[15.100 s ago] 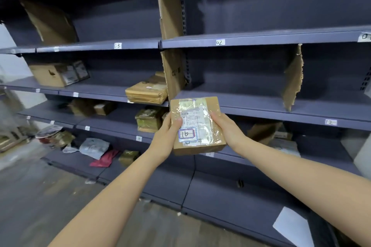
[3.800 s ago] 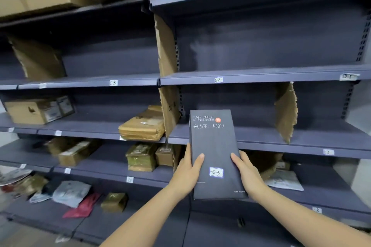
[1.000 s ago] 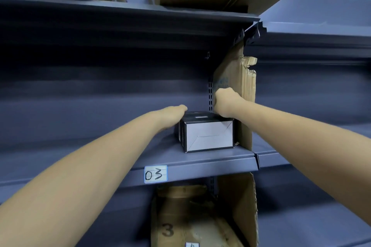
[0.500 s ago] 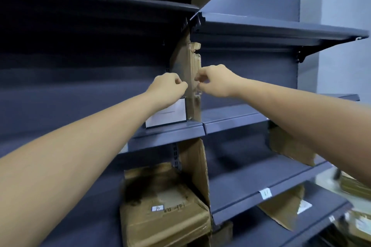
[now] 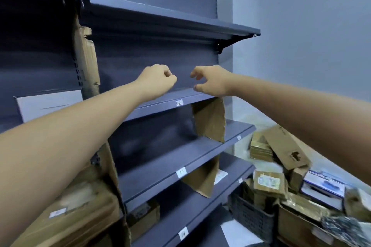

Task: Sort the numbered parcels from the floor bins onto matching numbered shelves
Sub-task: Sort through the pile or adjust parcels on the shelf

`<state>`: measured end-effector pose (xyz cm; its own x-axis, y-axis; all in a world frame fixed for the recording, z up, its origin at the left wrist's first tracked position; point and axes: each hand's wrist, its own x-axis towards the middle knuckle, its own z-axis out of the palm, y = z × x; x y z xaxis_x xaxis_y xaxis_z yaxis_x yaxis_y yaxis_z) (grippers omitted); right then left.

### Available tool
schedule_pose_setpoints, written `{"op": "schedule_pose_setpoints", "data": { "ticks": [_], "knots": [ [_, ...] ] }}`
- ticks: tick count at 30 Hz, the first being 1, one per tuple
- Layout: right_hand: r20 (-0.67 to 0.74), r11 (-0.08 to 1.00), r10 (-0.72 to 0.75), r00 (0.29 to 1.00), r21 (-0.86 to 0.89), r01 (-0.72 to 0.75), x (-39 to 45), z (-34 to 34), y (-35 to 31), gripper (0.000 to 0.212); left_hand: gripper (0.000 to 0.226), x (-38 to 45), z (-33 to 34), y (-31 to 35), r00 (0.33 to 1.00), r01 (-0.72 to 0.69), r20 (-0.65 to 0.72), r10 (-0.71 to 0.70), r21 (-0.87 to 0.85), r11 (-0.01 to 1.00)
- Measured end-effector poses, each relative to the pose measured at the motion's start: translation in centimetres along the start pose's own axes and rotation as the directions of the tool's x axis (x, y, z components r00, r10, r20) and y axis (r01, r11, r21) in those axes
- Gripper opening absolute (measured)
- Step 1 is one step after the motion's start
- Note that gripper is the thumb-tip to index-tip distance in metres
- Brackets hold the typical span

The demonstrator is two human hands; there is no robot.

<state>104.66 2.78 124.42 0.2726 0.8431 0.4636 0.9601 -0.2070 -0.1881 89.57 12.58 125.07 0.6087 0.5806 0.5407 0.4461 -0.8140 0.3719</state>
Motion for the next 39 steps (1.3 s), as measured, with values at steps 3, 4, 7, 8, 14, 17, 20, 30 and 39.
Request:
{"op": "schedule_pose_setpoints", "data": {
  "ticks": [3, 4, 7, 8, 14, 17, 20, 30, 39],
  "knots": [
    [0.026, 0.997, 0.066, 0.997, -0.047, -0.065, -3.0, -1.6, 5.7, 0.045, 0.025, 0.8, 4.3, 4.2, 0.996, -0.055, 0.061, 0.058, -0.054, 0.997],
    [0.037, 0.994, 0.090, 0.995, -0.070, -0.087, -4.1, -2.0, 7.7, 0.045, 0.025, 0.9, 6.0, 5.6, 0.994, -0.064, 0.084, 0.070, -0.072, 0.995],
    [0.070, 0.978, 0.183, 0.981, -0.112, -0.174, -7.3, -2.7, 13.5, 0.046, 0.024, 1.2, 11.1, 9.7, 0.983, -0.093, 0.146, 0.108, -0.104, 0.990],
    [0.080, 0.972, 0.211, 0.974, -0.118, -0.201, -8.4, -2.9, 15.4, 0.046, 0.024, 1.3, 12.8, 11.1, 0.979, -0.107, 0.160, 0.125, -0.117, 0.987],
    [0.125, 0.931, 0.353, 0.927, -0.149, -0.334, -14.0, -3.3, 25.3, 0.046, 0.025, 1.6, 22.9, 18.2, 0.934, -0.146, 0.293, 0.204, -0.206, 0.968],
    [0.139, 0.907, 0.410, 0.902, -0.165, -0.387, -16.2, -3.0, 29.7, 0.046, 0.027, 2.1, 27.6, 20.6, 0.894, -0.170, 0.373, 0.249, -0.231, 0.958],
    [0.129, 0.884, 0.458, 0.879, -0.171, -0.435, -17.8, -2.3, 33.7, 0.043, 0.027, 2.6, 31.7, 22.9, 0.855, -0.179, 0.433, 0.285, -0.269, 0.946],
    [0.124, 0.794, 0.605, 0.787, -0.164, -0.585, -17.4, 1.3, 46.4, 0.045, 0.027, 9.9, 45.6, 25.8, 0.778, -0.157, 0.516, 0.359, -0.394, 0.906],
    [0.120, 0.685, 0.728, 0.674, -0.143, -0.714, -14.4, 4.7, 58.1, 0.046, 0.032, 20.0, 56.6, 26.8, 0.708, -0.257, 0.573, 0.413, -0.336, 0.906]
  ]
}}
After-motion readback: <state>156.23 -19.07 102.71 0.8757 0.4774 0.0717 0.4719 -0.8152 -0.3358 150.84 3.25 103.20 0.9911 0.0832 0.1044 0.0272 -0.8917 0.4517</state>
